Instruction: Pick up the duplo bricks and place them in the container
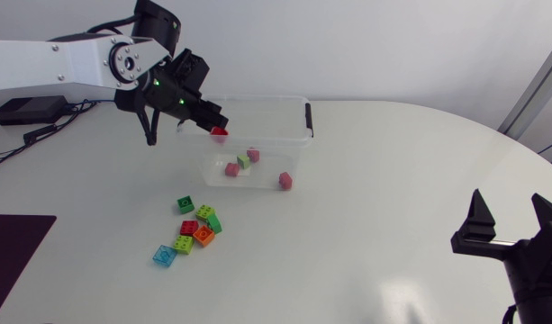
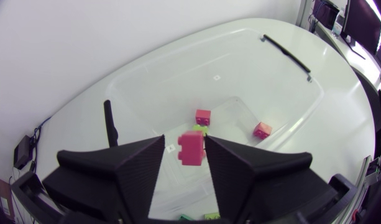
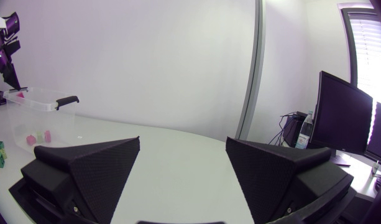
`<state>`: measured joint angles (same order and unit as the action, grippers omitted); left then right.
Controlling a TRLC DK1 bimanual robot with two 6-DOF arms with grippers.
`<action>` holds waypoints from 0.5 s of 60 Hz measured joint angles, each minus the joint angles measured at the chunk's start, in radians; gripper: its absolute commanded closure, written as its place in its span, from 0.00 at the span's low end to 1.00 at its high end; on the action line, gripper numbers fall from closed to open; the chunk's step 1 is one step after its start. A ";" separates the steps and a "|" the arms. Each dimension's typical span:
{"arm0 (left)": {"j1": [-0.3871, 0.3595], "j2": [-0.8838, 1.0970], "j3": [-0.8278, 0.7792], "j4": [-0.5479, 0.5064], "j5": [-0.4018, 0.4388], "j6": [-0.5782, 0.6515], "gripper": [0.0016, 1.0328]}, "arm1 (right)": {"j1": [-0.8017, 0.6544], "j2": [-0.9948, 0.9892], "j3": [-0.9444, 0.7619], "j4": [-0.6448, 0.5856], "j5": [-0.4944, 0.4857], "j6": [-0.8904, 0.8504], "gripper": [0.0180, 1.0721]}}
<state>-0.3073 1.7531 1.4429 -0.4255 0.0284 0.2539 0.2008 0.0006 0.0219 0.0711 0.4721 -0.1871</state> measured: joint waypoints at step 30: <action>0.224 -0.205 -0.060 -0.224 0.194 0.348 0.08 | 0.000 0.000 0.000 0.000 0.000 0.000 0.05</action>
<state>-0.0834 1.5478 1.3827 -0.6491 0.2226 0.6014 0.2008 0.0006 0.0219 0.0708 0.4721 -0.1875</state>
